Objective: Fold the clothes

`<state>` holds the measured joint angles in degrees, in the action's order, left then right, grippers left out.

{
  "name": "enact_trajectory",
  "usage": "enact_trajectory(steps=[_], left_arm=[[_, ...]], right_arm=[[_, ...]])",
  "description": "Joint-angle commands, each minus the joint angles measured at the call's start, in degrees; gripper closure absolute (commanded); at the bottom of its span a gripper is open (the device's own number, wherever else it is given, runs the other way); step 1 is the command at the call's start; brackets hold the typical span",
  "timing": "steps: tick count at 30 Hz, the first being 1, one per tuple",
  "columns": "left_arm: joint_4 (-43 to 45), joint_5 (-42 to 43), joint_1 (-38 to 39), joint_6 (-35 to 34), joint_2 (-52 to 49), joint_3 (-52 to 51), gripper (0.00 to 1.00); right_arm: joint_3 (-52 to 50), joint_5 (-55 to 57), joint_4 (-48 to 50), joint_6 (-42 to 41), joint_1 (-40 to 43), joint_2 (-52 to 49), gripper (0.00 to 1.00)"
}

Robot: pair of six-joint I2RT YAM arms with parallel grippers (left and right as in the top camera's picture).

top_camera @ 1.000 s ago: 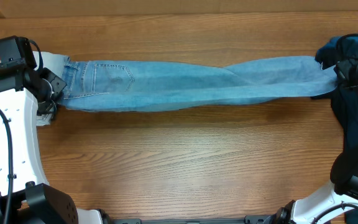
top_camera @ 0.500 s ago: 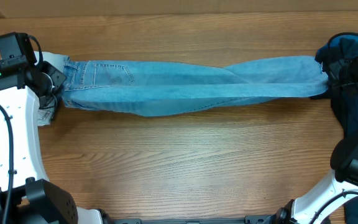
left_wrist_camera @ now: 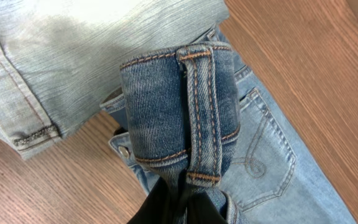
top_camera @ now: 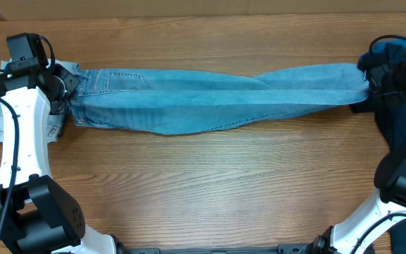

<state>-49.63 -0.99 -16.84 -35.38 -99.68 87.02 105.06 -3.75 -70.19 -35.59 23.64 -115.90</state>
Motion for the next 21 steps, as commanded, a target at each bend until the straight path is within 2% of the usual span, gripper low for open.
enact_trajectory(steps=[1, 13, 21], left_arm=[[2.0, -5.0, -1.0, 1.1, -0.3, 1.9, 0.92], [3.8, -7.1, -1.0, 1.1, -0.7, 1.9, 0.91], [6.8, -6.9, 1.4, 1.1, -7.8, 1.9, 0.91]], right_arm=[[1.8, 6.3, 1.1, -2.2, 0.8, 0.0, 0.96], [1.8, 6.3, 2.8, -2.2, 0.2, -3.7, 0.96], [1.8, 8.5, 4.7, -2.7, -0.5, -3.8, 0.96]])
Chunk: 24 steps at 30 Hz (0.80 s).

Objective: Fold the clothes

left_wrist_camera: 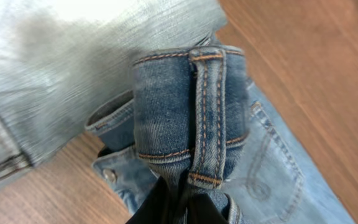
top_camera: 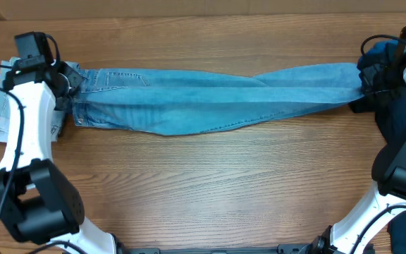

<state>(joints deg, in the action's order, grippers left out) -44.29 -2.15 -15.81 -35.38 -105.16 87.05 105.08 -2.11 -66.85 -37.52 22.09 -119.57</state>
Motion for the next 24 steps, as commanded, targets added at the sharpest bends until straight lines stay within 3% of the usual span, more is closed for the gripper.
enact_trajectory(steps=[1, 22, 24], left_arm=[[2.0, -5.8, 0.8, 1.1, -2.4, 1.8, 0.91], [7.6, -7.5, 2.0, 2.3, -2.4, 2.2, 0.92], [8.2, -7.5, 2.0, 2.4, -2.4, 2.2, 0.91]], right_arm=[[1.8, 7.0, 1.7, -0.7, 1.0, -0.1, 0.96], [1.8, 7.0, 10.1, -1.9, -1.7, -4.5, 0.96], [1.8, 7.0, 12.2, -2.0, -1.8, -4.7, 0.91]])
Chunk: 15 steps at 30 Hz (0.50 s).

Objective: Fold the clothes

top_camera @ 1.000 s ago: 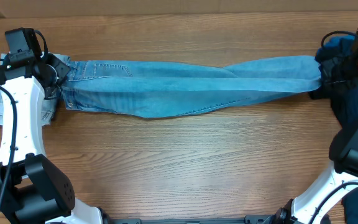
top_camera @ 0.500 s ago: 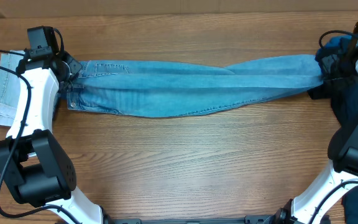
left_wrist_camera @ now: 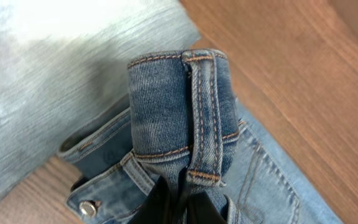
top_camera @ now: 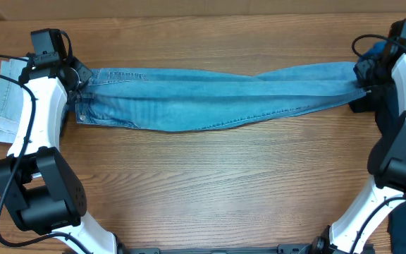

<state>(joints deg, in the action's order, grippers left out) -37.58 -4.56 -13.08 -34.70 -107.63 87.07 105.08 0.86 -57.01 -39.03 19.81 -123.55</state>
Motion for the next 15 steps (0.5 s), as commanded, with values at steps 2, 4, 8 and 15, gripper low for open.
enact_trajectory(steps=[2, 4, 8, 15], left_arm=[[1.7, -5.1, -0.8, 1.8, 0.1, 2.2, 0.89], [2.4, -5.0, -0.8, 2.0, 0.1, 2.2, 0.8], [3.8, -5.0, -0.8, 3.9, 0.1, 2.2, 0.51], [3.2, -2.8, -0.7, 11.6, 0.1, 8.7, 0.27]], right_arm=[[1.8, 4.0, 3.8, -0.5, 0.4, -0.7, 0.85], [1.8, 4.0, 5.2, -0.4, 0.4, -0.8, 0.75], [1.8, 2.8, 9.5, 0.8, 0.4, -0.8, 0.37], [1.9, -8.2, 17.3, 14.3, 0.4, -0.8, 0.09]])
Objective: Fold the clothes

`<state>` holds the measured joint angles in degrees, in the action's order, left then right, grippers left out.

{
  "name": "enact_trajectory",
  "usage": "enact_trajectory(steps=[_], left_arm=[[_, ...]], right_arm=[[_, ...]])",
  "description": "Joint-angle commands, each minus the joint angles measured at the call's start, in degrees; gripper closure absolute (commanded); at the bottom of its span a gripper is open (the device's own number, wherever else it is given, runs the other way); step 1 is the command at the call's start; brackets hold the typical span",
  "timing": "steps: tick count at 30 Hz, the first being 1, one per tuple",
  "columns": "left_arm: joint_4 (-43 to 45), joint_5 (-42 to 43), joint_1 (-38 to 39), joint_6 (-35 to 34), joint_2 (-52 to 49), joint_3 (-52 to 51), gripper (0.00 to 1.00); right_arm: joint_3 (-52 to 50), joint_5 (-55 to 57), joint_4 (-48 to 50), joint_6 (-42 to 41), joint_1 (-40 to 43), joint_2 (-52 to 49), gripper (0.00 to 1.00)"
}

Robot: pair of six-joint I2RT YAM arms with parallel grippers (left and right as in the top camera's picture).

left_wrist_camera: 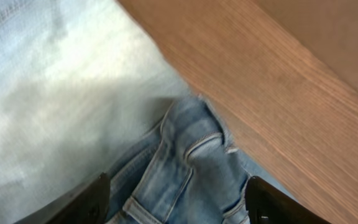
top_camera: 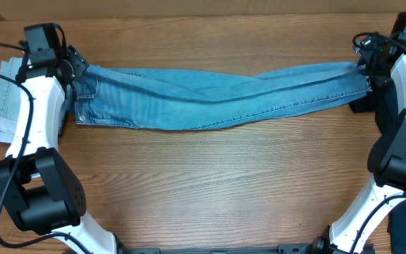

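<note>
Blue jeans (top_camera: 210, 99) lie stretched across the far side of the wooden table (top_camera: 210, 190), waistband at the left and leg hems at the right. My left gripper (top_camera: 78, 68) hovers over the waistband (left_wrist_camera: 188, 165). Its jaws stand wide open (left_wrist_camera: 179, 202), with one dark finger (left_wrist_camera: 95, 200) on each side of the denim and nothing pinched. My right gripper (top_camera: 368, 65) is at the leg hems (top_camera: 358, 77). The overhead view does not show whether it grips them.
A folded light grey garment (top_camera: 2, 99) lies at the table's left edge, under my left arm, and fills the left of the wrist view (left_wrist_camera: 55, 93). A dark blue pile of clothes (top_camera: 393, 116) sits at the right edge.
My left gripper has opened and let go of the waistband, which now lies flat beneath it. The jeans' waist end has shifted slightly toward the far edge. The hems lie flatter.
My left gripper was shut on the folded waistband beside the grey garment, with my right gripper at the hems. Over the earlier moments both ends moved toward the far edge, the jeans staying stretched. Now the waistband is released and lies on the table.
</note>
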<state>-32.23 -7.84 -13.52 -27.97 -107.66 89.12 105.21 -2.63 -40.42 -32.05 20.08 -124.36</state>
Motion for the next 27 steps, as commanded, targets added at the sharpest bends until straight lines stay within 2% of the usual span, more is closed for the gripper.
enact_trajectory(steps=[1, 3, 5, 6, 7, 8, 9, 10, 13, 16, 19, 27], left_arm=[[-5.0, 0.6, 0.0, 4.9, 0.2, 10.0, 0.27], [-11.0, 0.8, 0.8, 5.8, 0.2, 16.7, 0.34], [-18.6, 0.8, 2.4, 5.8, 0.2, 23.2, 0.6], [-22.8, 0.8, 3.4, 5.7, 0.2, 25.9, 0.87], [-26.6, 0.8, 4.6, 5.7, 0.2, 28.0, 0.96], [-29.2, 0.8, 5.6, 5.7, 0.2, 29.2, 0.96], [-32.5, 1.2, 7.1, 5.7, 0.2, 29.9, 0.96], [-34.9, 2.0, 8.5, 5.2, 0.2, 29.9, 0.96], [-40.6, 2.0, 12.5, 3.3, -0.3, 28.0, 0.96], [-41.4, 2.1, 16.0, 3.3, -1.4, 23.4, 0.96], [-41.0, 1.4, 18.8, 3.4, -2.8, 18.3, 0.96], [-41.2, 1.4, 19.5, 5.5, -9.4, 16.8, 0.96]], right_arm=[[2.0, -5.3, 0.3, 9.9, 0.1, 0.1, 0.09], [3.3, -5.2, -2.5, 14.2, 0.1, 0.2, 0.09], [5.9, -5.2, -7.4, 17.6, 0.0, 0.2, 0.13], [7.8, -5.2, -11.5, 18.9, -0.1, 0.2, 0.19], [9.1, -5.2, -14.6, 19.1, -0.2, 0.2, 0.25], [10.2, -5.2, -17.2, 19.0, -0.3, 0.2, 0.3], [11.9, -5.2, -21.7, 19.3, -0.5, 0.2, 0.45], [12.8, -5.6, -25.3, 20.3, -0.8, 0.2, 0.64], [12.9, -7.3, -31.7, 20.6, -1.6, 0.2, 0.96], [12.5, -8.0, -36.3, 22.4, -3.8, 0.2, 0.96], [10.7, -8.0, -36.6, 25.7, -7.2, 0.1, 0.96], [4.2, -7.8, -33.6, 26.5, -13.4, 0.1, 0.96]])
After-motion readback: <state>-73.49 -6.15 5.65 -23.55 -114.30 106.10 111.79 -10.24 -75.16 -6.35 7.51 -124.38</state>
